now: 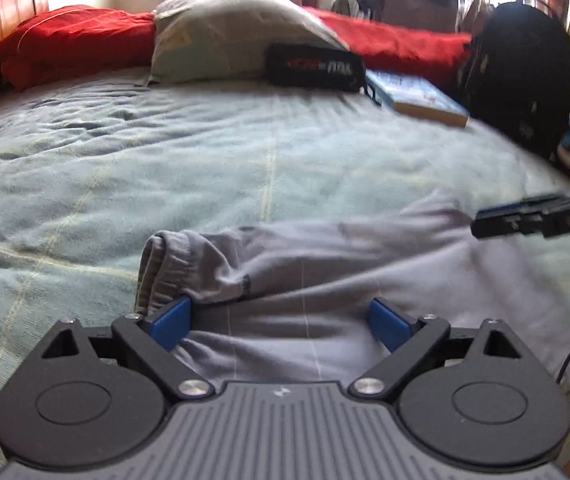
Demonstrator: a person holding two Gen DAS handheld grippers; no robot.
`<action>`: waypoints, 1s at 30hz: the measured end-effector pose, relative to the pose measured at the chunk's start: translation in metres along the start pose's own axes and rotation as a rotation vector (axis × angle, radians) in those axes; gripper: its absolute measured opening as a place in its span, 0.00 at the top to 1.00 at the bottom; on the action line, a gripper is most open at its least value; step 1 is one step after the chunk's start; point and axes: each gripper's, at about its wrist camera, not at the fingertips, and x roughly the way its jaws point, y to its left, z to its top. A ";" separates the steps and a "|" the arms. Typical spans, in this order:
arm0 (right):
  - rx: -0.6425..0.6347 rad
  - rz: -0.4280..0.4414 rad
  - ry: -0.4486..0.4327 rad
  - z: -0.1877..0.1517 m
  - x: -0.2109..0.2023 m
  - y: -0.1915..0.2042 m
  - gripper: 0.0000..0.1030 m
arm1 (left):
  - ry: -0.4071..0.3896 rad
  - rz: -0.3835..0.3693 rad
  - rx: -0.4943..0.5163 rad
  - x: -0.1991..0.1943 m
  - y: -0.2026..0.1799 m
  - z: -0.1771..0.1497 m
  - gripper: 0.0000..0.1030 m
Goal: Fold clothes
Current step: 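Lay the waistband down on the trousers and open the right gripper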
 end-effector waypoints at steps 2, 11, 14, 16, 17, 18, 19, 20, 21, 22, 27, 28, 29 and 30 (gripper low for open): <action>-0.057 -0.015 -0.018 -0.003 -0.019 0.011 0.28 | -0.007 0.007 0.030 -0.008 -0.006 0.001 0.08; -0.180 -0.120 0.010 -0.057 -0.052 0.047 0.27 | -0.037 0.089 0.256 -0.026 -0.041 -0.030 0.08; -0.220 -0.157 0.021 -0.075 -0.062 0.059 0.25 | -0.023 0.078 0.205 -0.032 -0.030 -0.038 0.08; -0.246 -0.181 0.028 -0.087 -0.069 0.067 0.25 | -0.019 0.066 0.180 -0.040 -0.024 -0.037 0.08; -0.259 -0.193 0.031 -0.093 -0.072 0.071 0.24 | -0.026 0.064 0.182 -0.045 -0.026 -0.034 0.08; -0.265 -0.193 0.026 -0.095 -0.075 0.074 0.24 | -0.042 0.047 0.190 -0.050 -0.030 -0.033 0.08; -0.262 -0.184 0.019 -0.094 -0.075 0.076 0.24 | -0.057 0.029 0.200 -0.054 -0.034 -0.031 0.08; -0.257 -0.172 0.013 -0.093 -0.073 0.078 0.24 | -0.068 -0.008 0.215 -0.056 -0.040 -0.029 0.08; -0.252 -0.160 0.008 -0.092 -0.072 0.080 0.23 | -0.069 -0.037 0.233 -0.056 -0.044 -0.030 0.08; -0.248 -0.155 0.013 -0.093 -0.069 0.081 0.23 | -0.052 -0.041 0.250 -0.052 -0.048 -0.032 0.08; -0.214 -0.144 0.036 -0.105 -0.059 0.077 0.20 | 0.068 -0.015 0.192 -0.038 -0.031 -0.048 0.03; -0.208 -0.141 0.035 -0.106 -0.059 0.076 0.19 | 0.068 -0.017 0.154 -0.041 -0.025 -0.047 0.04; -0.204 -0.139 0.034 -0.106 -0.059 0.075 0.19 | 0.063 -0.009 0.138 -0.045 -0.024 -0.043 0.05; -0.199 -0.136 0.033 -0.107 -0.060 0.075 0.18 | 0.058 -0.005 0.122 -0.049 -0.024 -0.038 0.05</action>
